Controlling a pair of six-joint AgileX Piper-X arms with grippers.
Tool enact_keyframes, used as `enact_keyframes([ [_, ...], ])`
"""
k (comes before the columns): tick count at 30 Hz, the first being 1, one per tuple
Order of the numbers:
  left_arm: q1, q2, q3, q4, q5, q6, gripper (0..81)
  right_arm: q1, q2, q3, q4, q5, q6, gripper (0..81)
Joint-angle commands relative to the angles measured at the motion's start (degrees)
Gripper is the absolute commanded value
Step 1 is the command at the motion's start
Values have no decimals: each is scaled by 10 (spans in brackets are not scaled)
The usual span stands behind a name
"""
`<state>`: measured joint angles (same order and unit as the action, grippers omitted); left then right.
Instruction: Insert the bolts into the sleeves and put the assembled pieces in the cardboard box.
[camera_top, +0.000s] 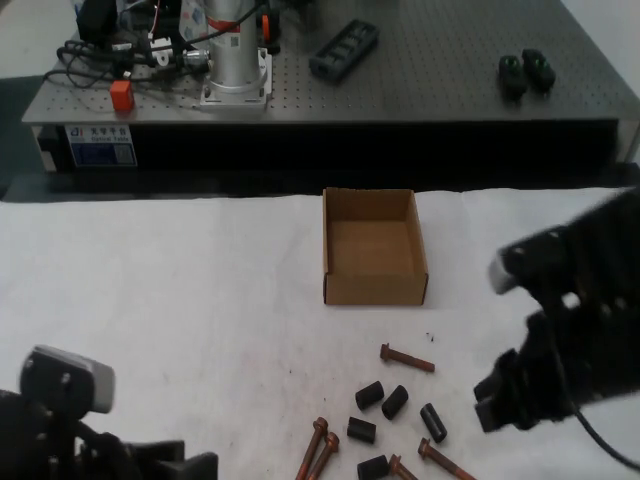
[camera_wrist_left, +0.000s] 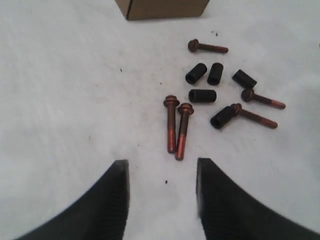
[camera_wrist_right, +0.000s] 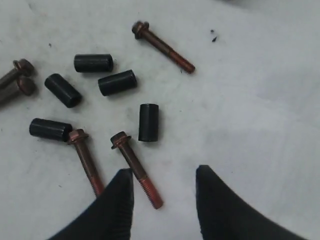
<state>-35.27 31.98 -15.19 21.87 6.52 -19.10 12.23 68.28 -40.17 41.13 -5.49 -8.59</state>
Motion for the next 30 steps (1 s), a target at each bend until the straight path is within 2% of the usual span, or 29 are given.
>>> enact_keyframes([
  [1, 2, 47, -2, -27, 22, 5, 315, 2, 68, -61, 27, 3, -42, 297],
  [5, 2, 72, -2, -27, 33, 5, 315, 27, 161, -146, 44, 18, -92, 297],
  [8, 2, 74, -2, -27, 46, 5, 315, 55, 232, -208, 66, 76, -137, 297],
  [11, 2, 74, -2, -27, 54, 5, 315, 77, 293, -267, 82, 96, -168, 298],
  [16, 2, 74, -2, -27, 71, 5, 315, 86, 379, -335, 100, 126, -190, 298],
  [30, 2, 74, -2, -27, 96, 5, 315, 87, 459, -362, 75, 123, -236, 297],
])
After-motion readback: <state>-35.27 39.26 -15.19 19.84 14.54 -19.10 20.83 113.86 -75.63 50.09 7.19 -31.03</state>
